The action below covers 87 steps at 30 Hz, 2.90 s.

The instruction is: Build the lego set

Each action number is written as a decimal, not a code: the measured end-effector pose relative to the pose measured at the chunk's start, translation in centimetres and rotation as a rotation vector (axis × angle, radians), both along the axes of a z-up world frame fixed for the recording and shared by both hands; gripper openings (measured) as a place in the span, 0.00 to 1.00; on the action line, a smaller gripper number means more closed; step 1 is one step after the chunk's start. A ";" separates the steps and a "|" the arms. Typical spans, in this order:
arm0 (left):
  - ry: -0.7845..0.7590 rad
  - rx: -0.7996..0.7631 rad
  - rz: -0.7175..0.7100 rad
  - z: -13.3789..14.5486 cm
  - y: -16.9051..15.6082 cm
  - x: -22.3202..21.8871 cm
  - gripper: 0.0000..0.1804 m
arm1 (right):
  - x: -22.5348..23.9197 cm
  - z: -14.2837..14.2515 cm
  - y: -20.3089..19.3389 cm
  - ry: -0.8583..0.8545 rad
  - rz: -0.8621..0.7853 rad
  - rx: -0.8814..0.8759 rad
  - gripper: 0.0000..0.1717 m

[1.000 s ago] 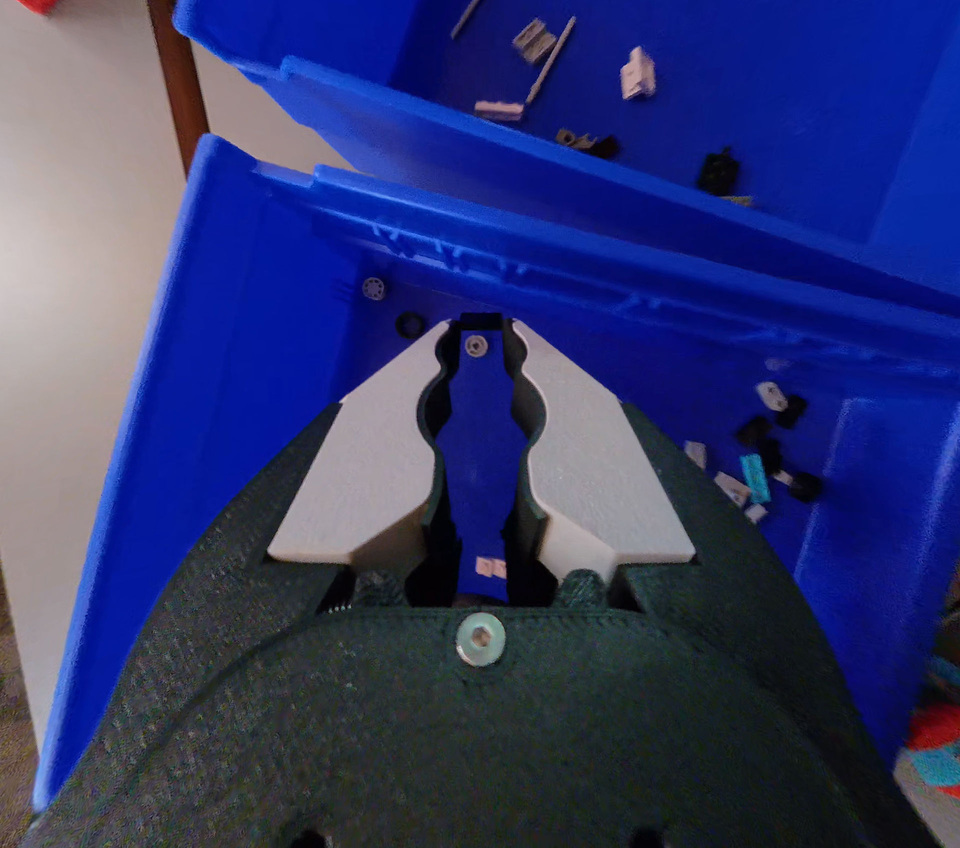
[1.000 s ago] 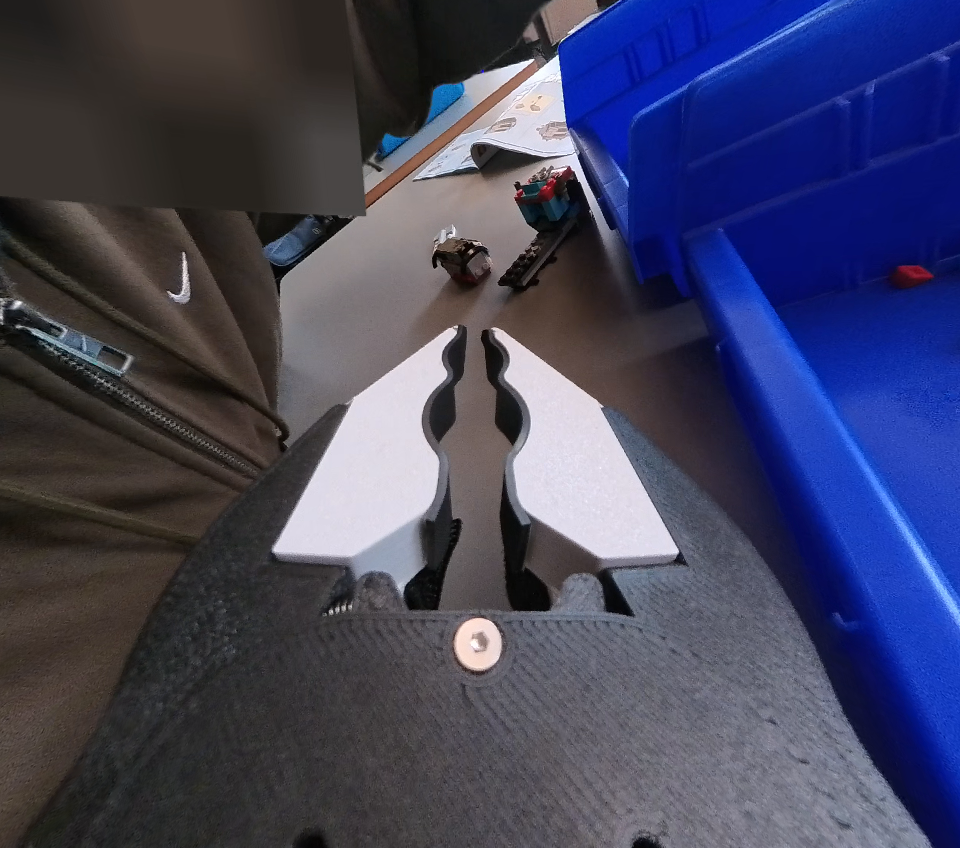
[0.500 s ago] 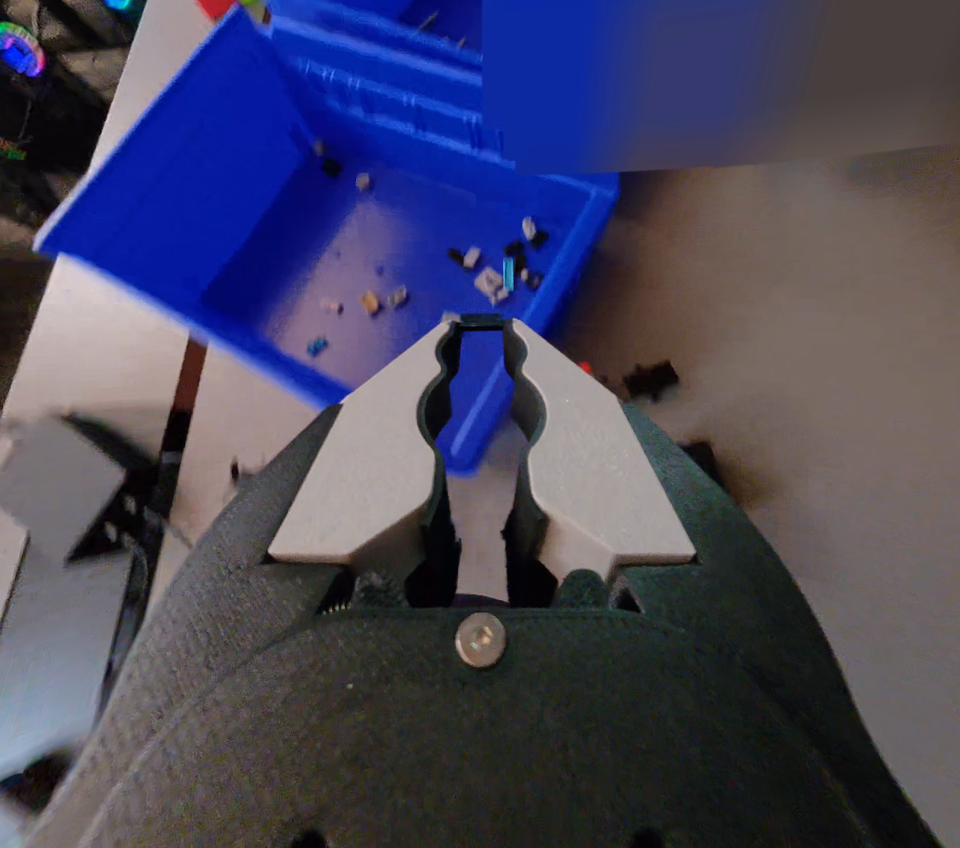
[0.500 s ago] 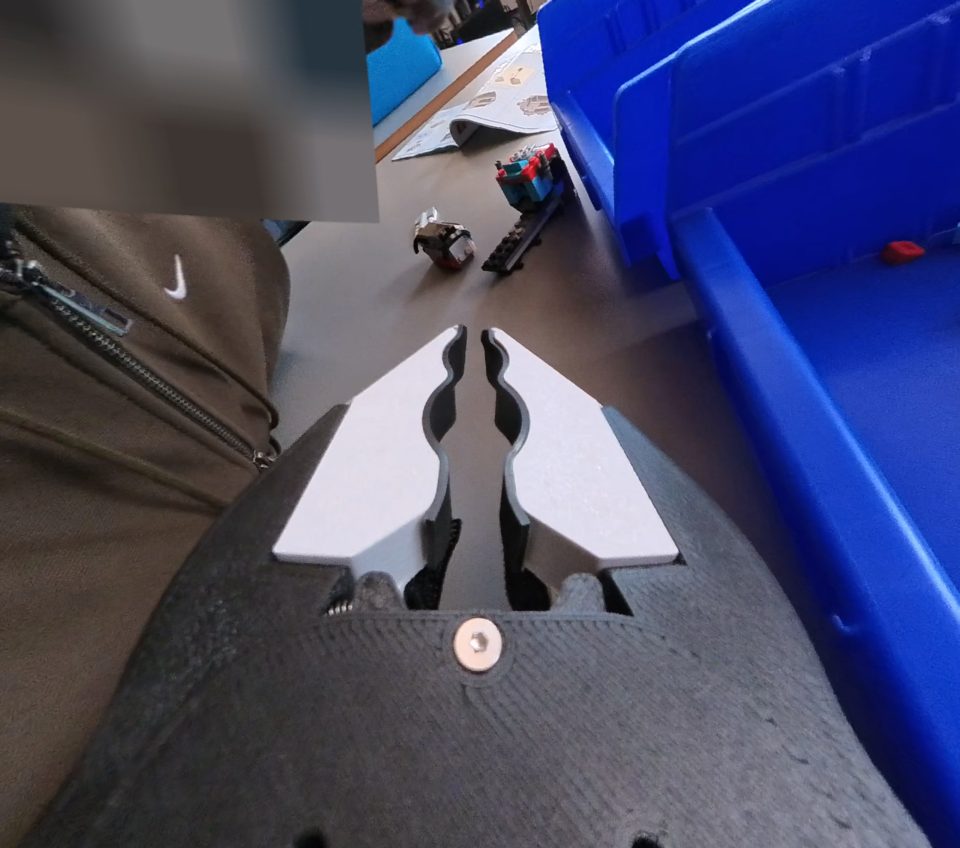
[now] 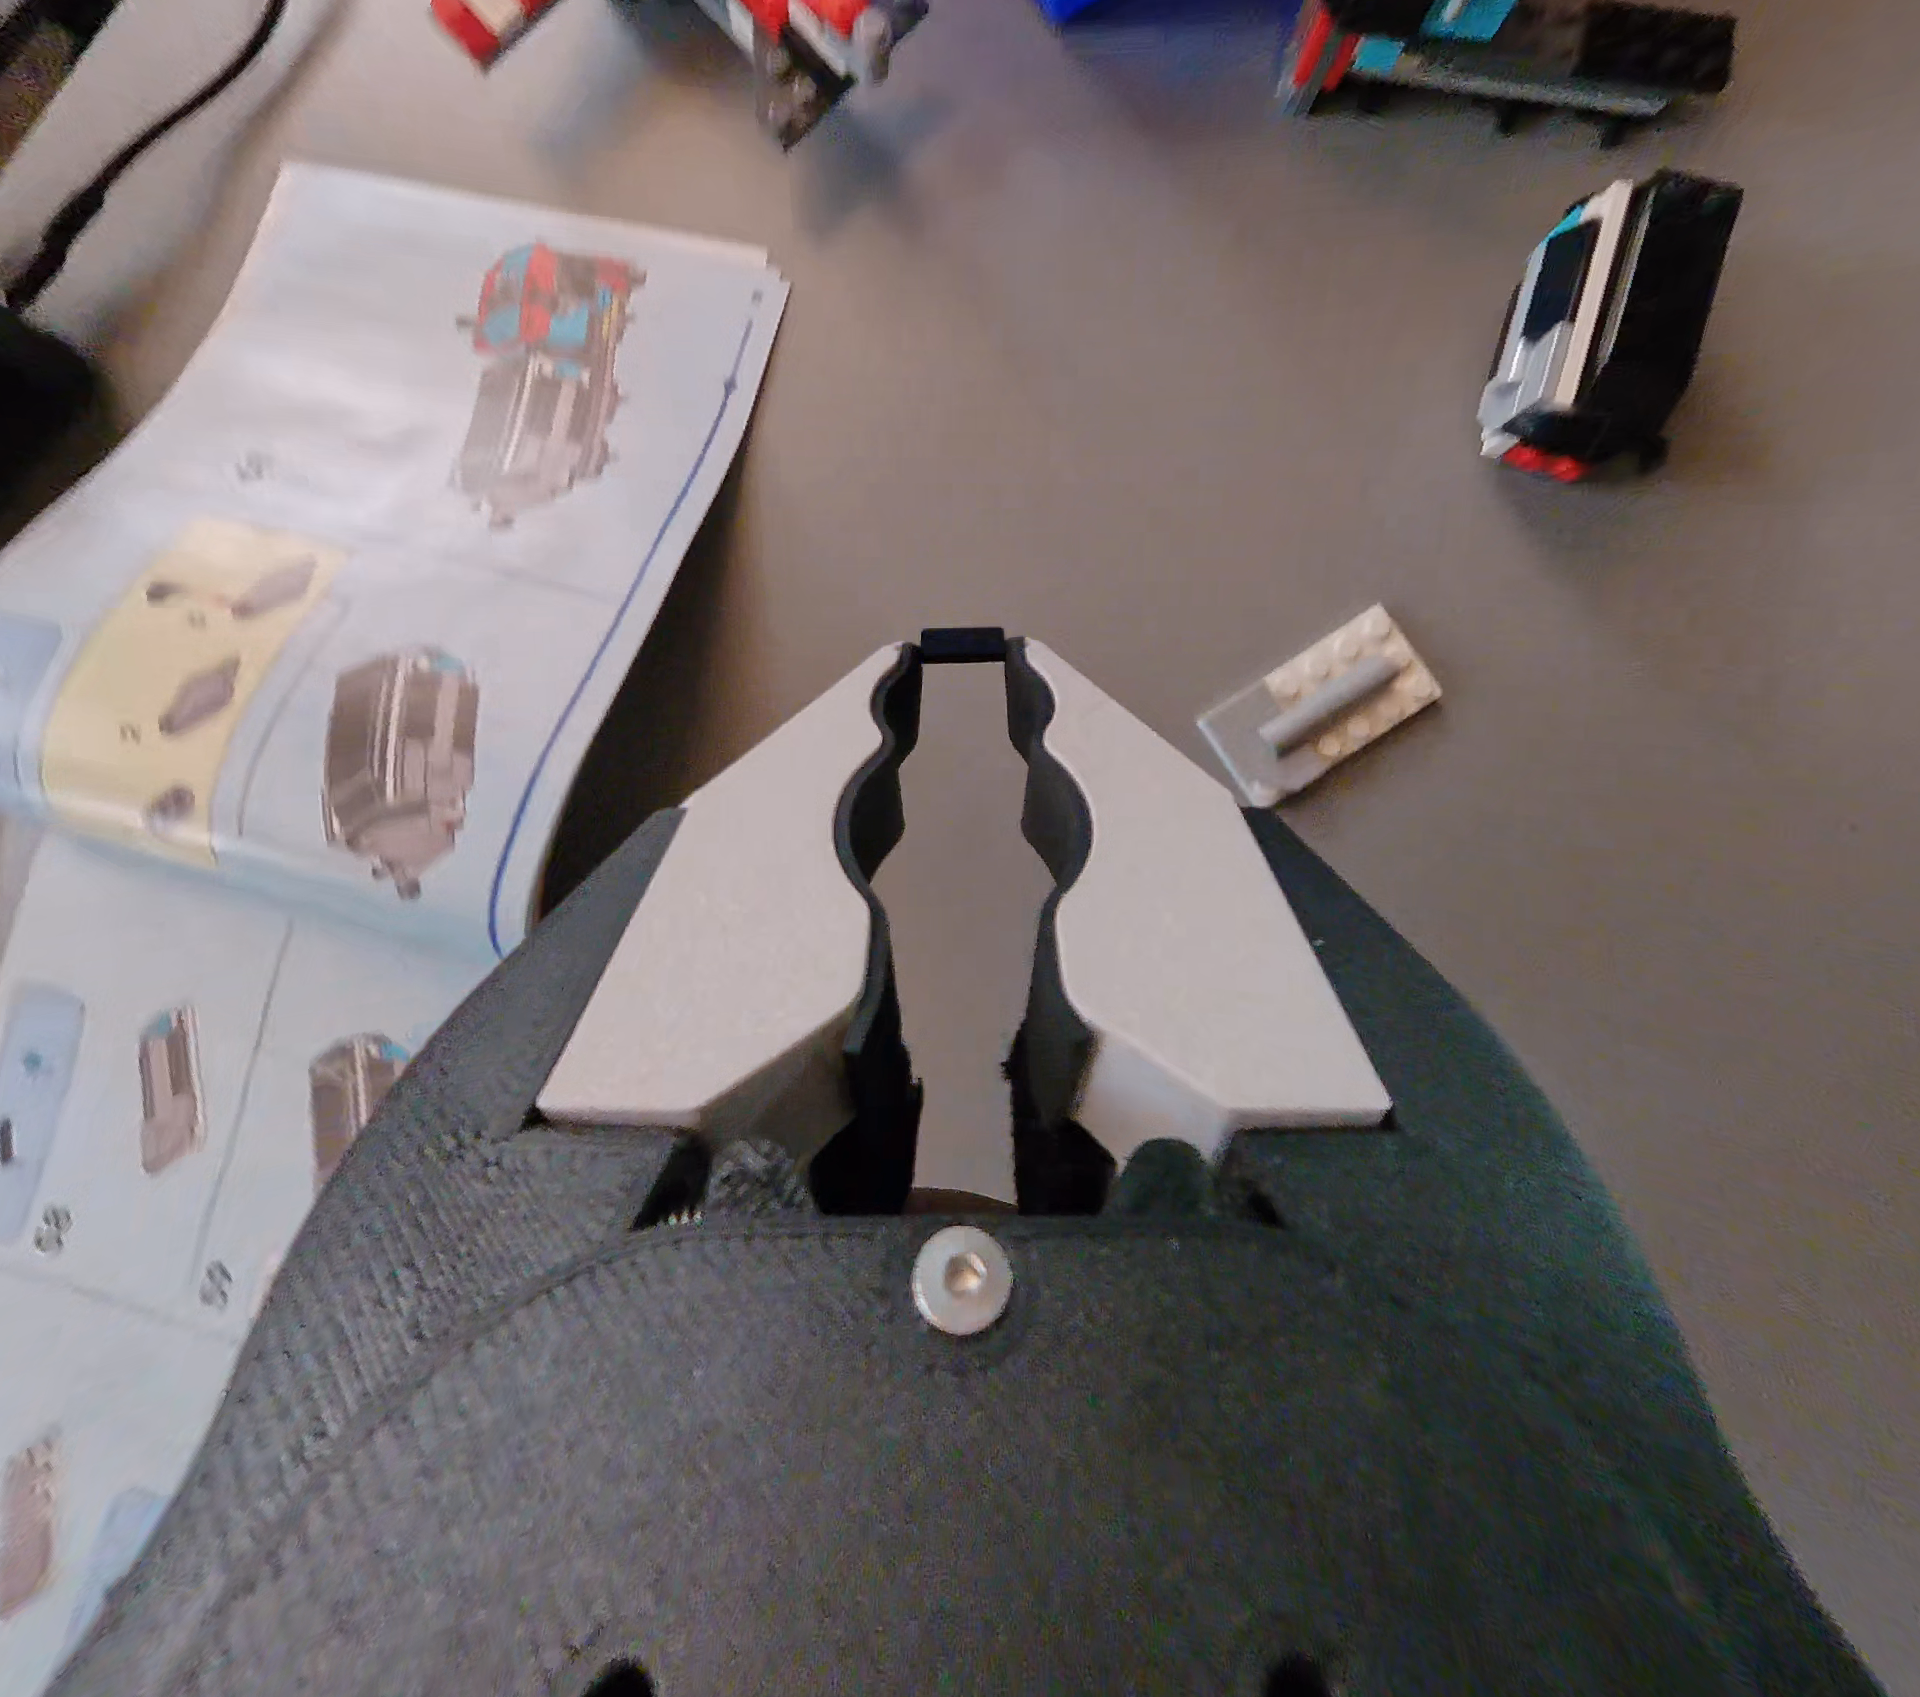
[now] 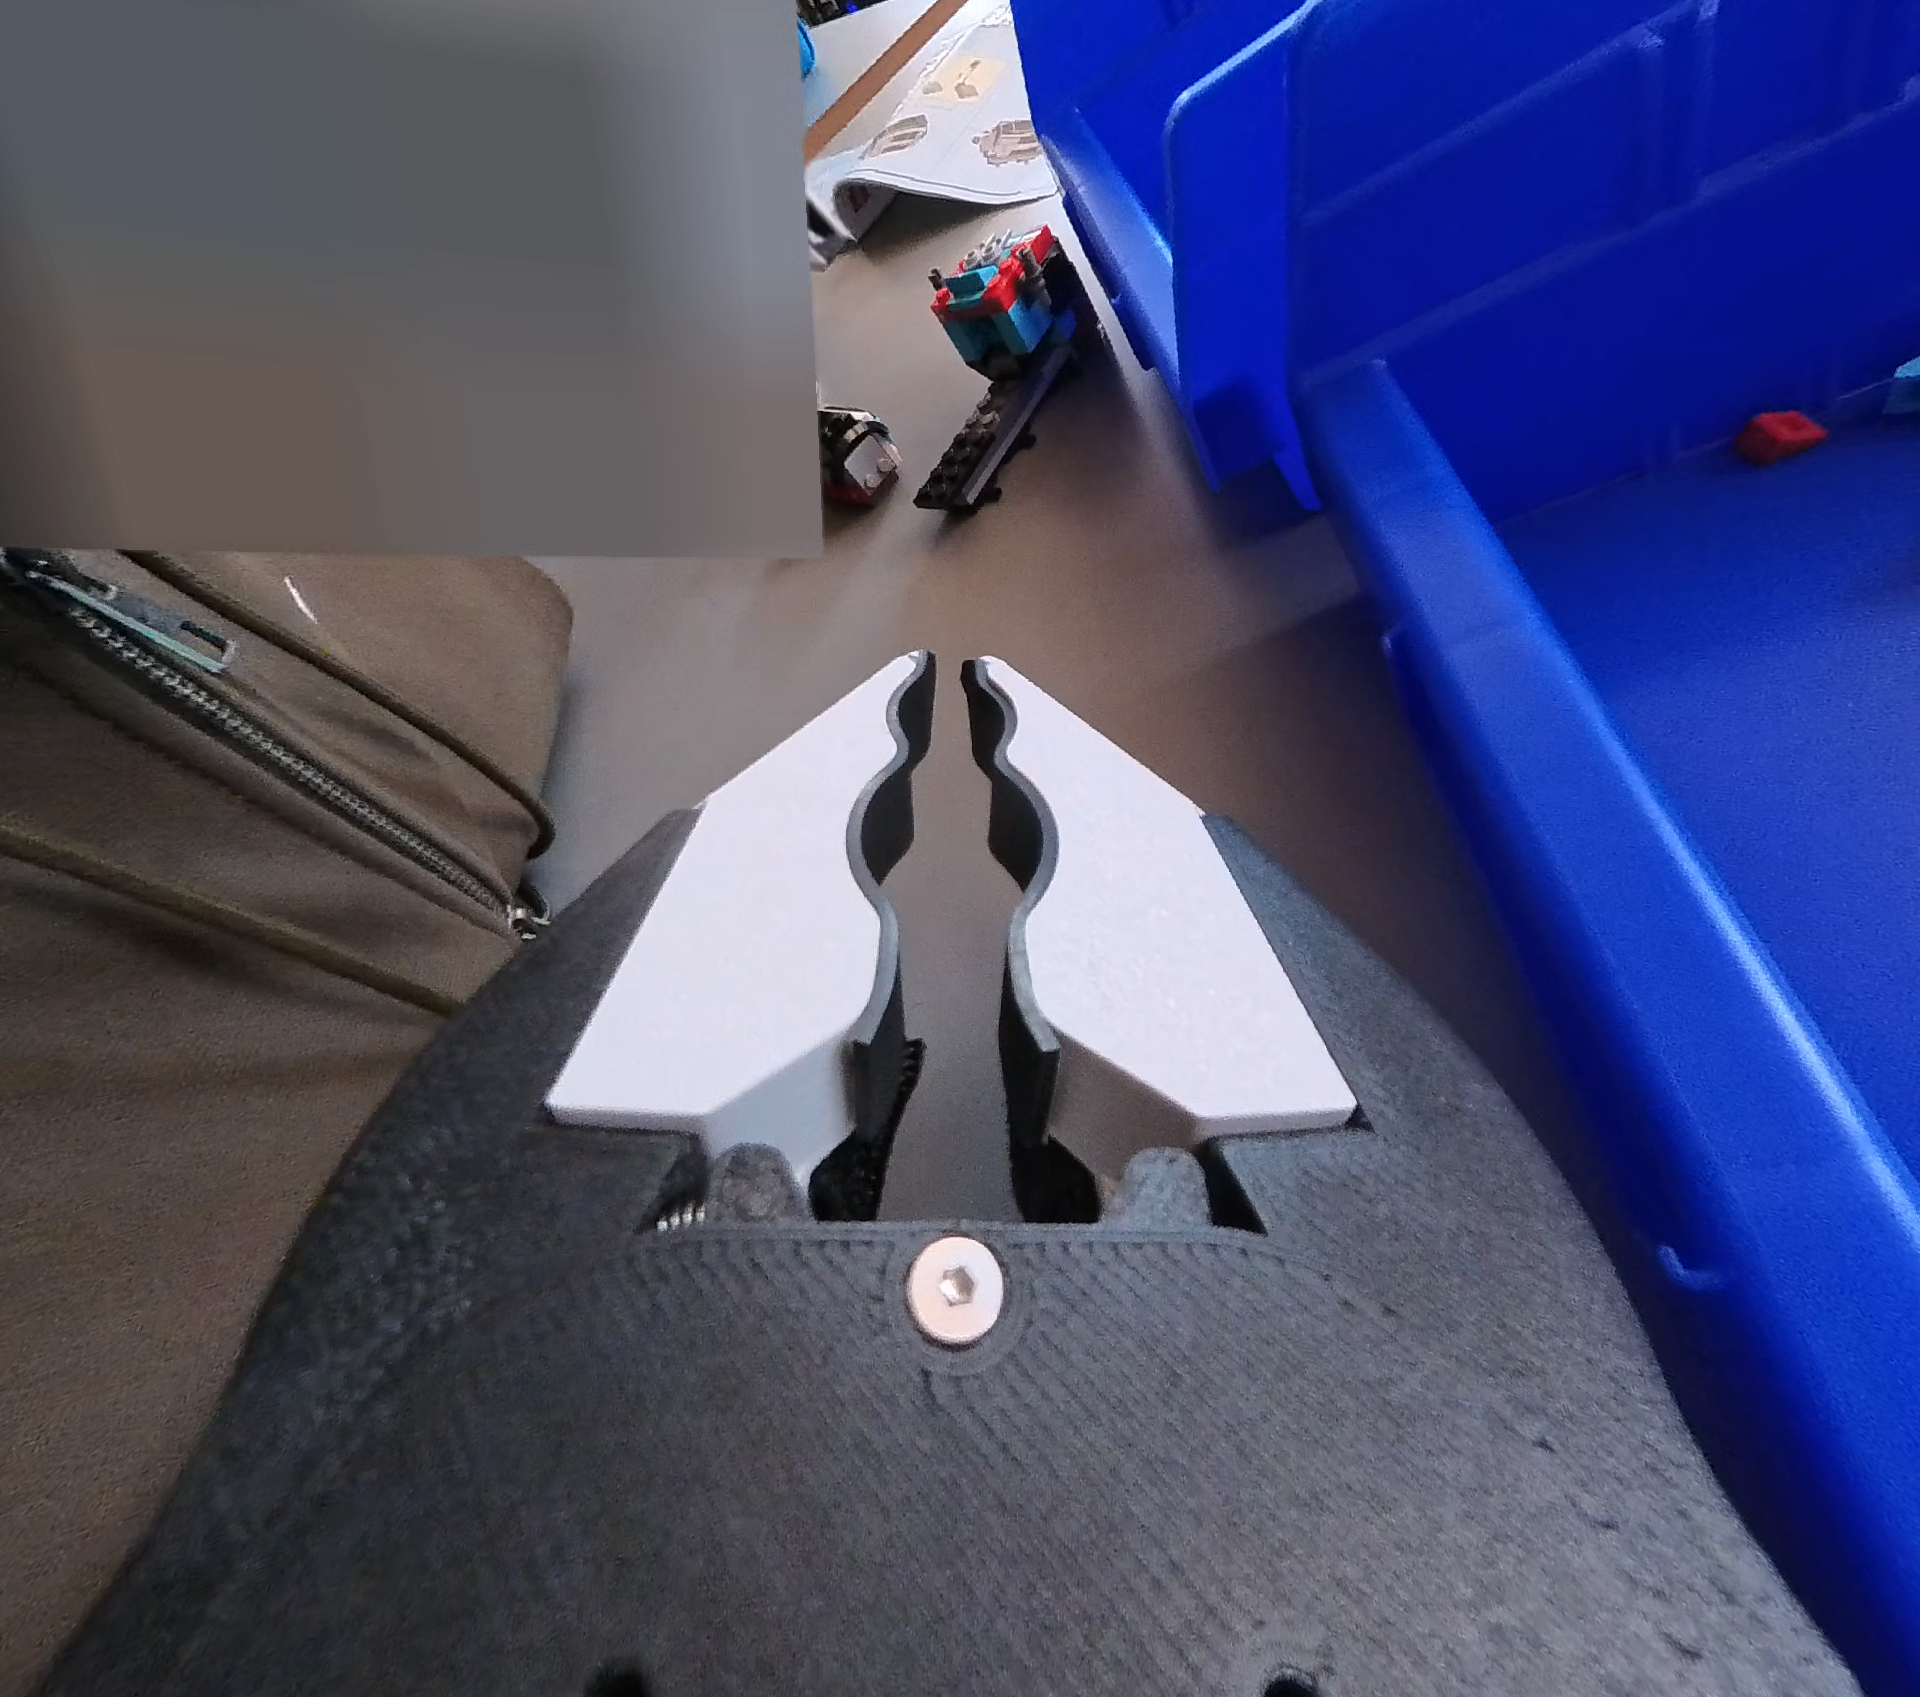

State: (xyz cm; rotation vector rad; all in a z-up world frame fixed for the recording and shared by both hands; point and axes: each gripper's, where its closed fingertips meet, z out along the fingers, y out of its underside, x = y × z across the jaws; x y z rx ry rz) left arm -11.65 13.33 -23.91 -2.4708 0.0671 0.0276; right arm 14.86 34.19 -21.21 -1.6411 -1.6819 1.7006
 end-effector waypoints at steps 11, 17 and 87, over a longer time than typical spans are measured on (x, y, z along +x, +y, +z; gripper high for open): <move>-0.039 -0.048 0.100 -2.4 -4.0 0.4 0.10 | 0.0 0.0 0.0 -0.002 0.002 -0.003 0.04; -0.058 -0.048 0.095 -3.1 -4.1 1.0 0.10 | 0.0 0.0 0.1 -0.001 -0.002 -0.006 0.04; -0.165 0.262 0.282 -1.7 -1.6 14.5 0.22 | 2.5 1.6 1.0 0.115 -0.131 0.016 0.04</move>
